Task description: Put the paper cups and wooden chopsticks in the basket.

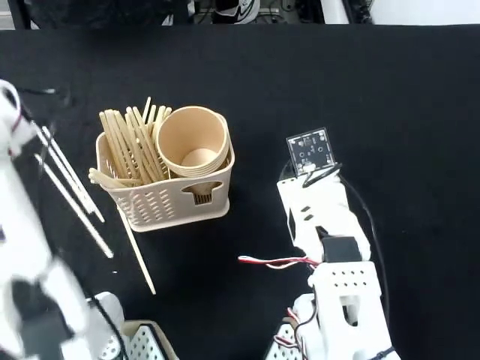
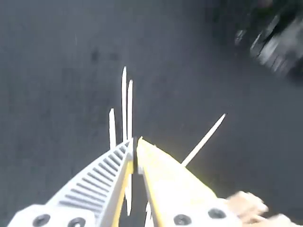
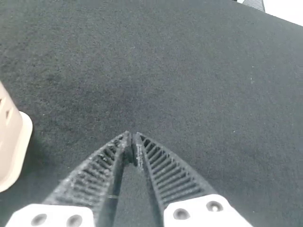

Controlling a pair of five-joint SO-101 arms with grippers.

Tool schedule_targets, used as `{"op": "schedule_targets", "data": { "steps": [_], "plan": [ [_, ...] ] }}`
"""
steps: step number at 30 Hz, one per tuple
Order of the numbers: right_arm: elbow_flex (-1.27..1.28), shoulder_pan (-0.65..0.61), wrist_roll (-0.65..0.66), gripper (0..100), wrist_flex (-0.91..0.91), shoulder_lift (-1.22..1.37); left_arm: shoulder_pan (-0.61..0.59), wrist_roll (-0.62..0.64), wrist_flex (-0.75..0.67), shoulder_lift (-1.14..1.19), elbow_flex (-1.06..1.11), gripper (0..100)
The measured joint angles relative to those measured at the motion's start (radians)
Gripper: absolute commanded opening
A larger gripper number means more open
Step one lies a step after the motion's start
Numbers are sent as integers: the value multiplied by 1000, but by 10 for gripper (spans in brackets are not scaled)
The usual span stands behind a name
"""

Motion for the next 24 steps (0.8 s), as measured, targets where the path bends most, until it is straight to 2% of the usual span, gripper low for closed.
{"op": "schedule_targets", "data": {
  "steps": [4, 10, 14, 18, 24],
  "plan": [
    [0, 0, 0, 15, 0, 0, 54, -3, -229, -362, 319, 29],
    [0, 0, 0, 15, 0, 0, 126, -3, -753, -901, 896, 29],
    [0, 0, 0, 15, 0, 0, 215, -3, -1080, -1188, 1212, 29],
    [0, 0, 0, 15, 0, 0, 344, -23, -1148, -1306, 1393, 29],
    [0, 0, 0, 15, 0, 0, 486, -94, -1163, -1304, 1536, 30]
  ]
}}
